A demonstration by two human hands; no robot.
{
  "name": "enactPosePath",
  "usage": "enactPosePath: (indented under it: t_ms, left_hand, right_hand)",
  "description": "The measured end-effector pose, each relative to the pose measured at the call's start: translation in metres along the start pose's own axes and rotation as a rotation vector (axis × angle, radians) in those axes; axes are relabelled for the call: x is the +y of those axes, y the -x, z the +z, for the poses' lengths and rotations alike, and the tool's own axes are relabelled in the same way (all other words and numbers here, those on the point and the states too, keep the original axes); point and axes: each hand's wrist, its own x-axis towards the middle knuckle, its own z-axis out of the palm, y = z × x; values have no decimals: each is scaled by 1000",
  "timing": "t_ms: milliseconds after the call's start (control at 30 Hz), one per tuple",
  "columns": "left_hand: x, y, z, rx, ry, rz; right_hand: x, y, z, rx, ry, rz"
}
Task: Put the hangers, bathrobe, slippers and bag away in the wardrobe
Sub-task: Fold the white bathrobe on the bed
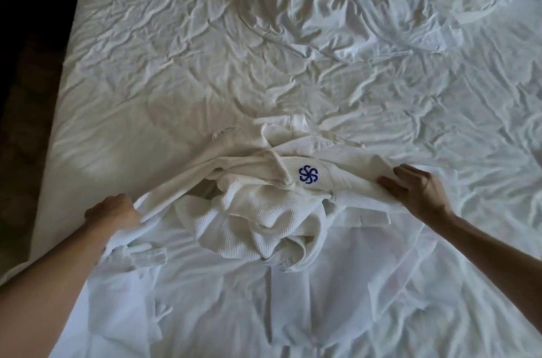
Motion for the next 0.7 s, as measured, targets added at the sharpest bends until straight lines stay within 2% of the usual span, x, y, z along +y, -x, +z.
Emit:
enactPosePath:
  t_ms: [67, 133, 233, 300, 367, 500, 533, 600, 700]
  left_hand:
    - [28, -5, -31, 50, 26, 40]
    - [69, -7, -67, 250, 140, 135]
    - [144, 6, -118, 445, 346, 432]
    - [191, 13, -138, 433, 420, 611]
    - [230, 17, -145, 370, 418, 688]
    - [278, 10, -131, 220, 312, 670]
    - [285, 5, -126, 169, 288, 648]
    - [294, -5, -121, 54, 270, 619]
    - [299, -15, -125, -104, 309, 639]
  right_hand:
    - [-6, -10, -8, -18, -98, 149]
    - [-13, -23, -17, -32, -297, 340]
    - [-16, -53, -24, -140, -383, 672]
    - [-9, -70, -18, -277, -376, 913]
    - [-4, -80, -11, -423, -415, 1035]
    - [-1, -84, -11, -707, -735, 931]
    - [-3, -83, -12, -761, -739, 906]
    - [-10, -81, -11, -785, -597, 880]
    - [-23, -76, -4, -647, -388, 765]
